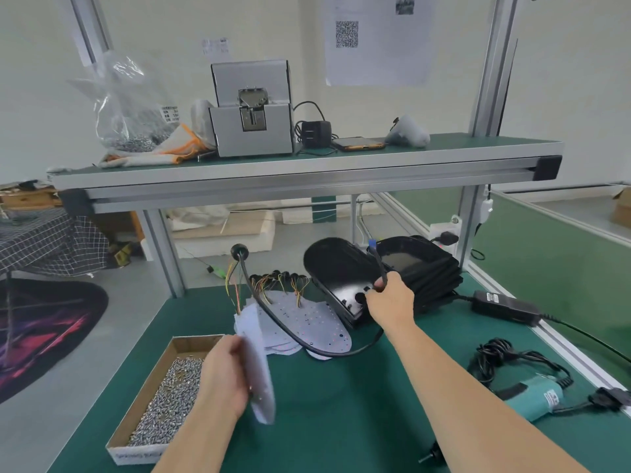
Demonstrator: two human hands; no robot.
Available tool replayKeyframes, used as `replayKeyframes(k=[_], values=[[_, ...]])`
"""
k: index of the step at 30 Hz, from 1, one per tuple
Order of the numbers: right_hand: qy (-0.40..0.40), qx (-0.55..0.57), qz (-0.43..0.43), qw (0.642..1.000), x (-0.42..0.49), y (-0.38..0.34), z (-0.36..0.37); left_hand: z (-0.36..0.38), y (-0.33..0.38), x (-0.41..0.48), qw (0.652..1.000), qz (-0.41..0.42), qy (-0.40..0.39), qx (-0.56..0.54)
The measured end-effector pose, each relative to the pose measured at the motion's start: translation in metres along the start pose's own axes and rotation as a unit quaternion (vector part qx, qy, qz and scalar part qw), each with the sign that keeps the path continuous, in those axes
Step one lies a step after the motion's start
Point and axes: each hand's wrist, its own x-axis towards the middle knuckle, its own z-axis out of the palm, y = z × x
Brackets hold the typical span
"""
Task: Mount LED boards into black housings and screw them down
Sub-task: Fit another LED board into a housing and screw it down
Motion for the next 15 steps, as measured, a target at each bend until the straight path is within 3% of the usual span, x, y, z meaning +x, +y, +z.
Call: replayKeyframes(k=[4,9,11,15], values=[[-0.014,0.004,-0.049,0.999,-0.011,0.001,-0.006,-0.002,0.011,0.001,0.983,0.062,0.014,0.17],[-0.073,-0.118,-0.148,0.979,-0.021,0.007,-0.017,-0.002,0.028,-0.006,0.954,0.122,0.011,0.273],[-0.113,-0.174,-0.207,0.956,-0.027,0.01,-0.022,0.0,0.033,-0.009,0.954,0.159,-0.024,0.252],[-0.23,-0.195,-0.291,0.908,-0.046,0.013,-0.021,0.003,0.034,-0.01,0.904,0.194,-0.131,0.359]])
